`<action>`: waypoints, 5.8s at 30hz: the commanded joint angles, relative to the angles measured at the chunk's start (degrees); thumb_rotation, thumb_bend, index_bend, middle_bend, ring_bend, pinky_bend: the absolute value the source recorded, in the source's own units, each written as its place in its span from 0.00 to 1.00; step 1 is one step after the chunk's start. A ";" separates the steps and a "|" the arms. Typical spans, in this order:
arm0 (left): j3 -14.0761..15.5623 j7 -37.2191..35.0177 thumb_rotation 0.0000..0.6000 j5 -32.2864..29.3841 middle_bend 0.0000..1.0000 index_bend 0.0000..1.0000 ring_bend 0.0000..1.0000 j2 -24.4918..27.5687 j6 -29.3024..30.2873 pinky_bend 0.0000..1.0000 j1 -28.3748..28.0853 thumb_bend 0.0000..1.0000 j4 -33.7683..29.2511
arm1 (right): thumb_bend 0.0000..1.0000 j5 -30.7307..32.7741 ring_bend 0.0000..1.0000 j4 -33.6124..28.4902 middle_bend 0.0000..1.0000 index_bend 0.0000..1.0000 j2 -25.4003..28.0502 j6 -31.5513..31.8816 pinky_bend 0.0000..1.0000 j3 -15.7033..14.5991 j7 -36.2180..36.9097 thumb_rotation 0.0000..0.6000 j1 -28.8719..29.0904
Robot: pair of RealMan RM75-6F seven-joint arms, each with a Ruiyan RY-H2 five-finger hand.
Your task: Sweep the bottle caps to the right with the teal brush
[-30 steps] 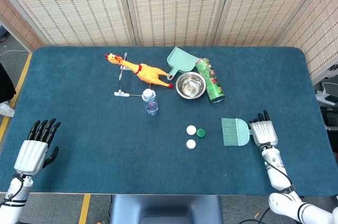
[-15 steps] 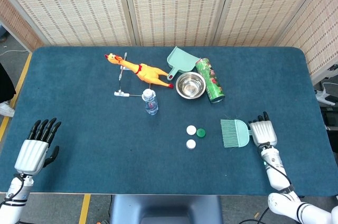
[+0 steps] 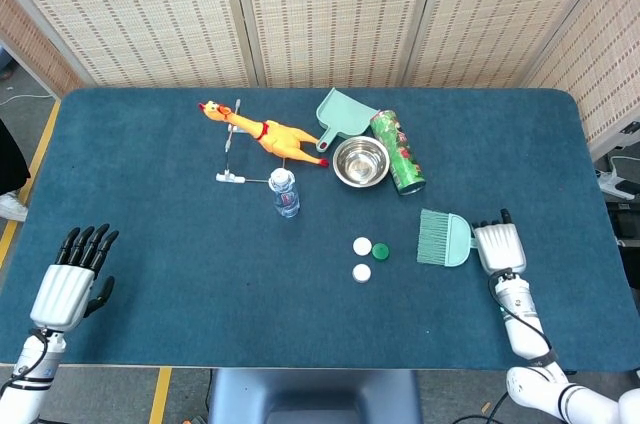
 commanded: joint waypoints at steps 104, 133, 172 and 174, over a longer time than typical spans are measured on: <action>1.65 0.21 1.00 2.40 0.00 0.00 0.00 0.53 0.85 0.05 0.67 0.46 -1.19 | 0.33 30.56 0.52 -32.75 0.78 0.96 9.89 11.57 0.18 -18.21 -82.19 1.00 29.23; 2.24 -0.98 1.00 3.39 0.00 0.00 0.00 0.56 2.36 0.05 1.03 0.46 0.51 | 0.33 14.20 0.52 -47.82 0.78 0.96 19.99 12.44 0.18 -16.38 -68.19 1.00 27.04; 1.95 -1.16 1.00 3.21 0.00 0.00 0.00 0.92 2.03 0.05 0.83 0.47 -1.06 | 0.33 26.32 0.52 -38.67 0.79 0.95 -1.10 17.53 0.17 -16.44 -100.63 1.00 35.07; 2.01 -1.12 1.00 3.20 0.00 0.00 0.00 0.84 1.95 0.05 0.85 0.47 -0.98 | 0.33 26.70 0.52 -38.15 0.79 0.95 -0.77 17.73 0.17 -17.13 -100.75 1.00 34.88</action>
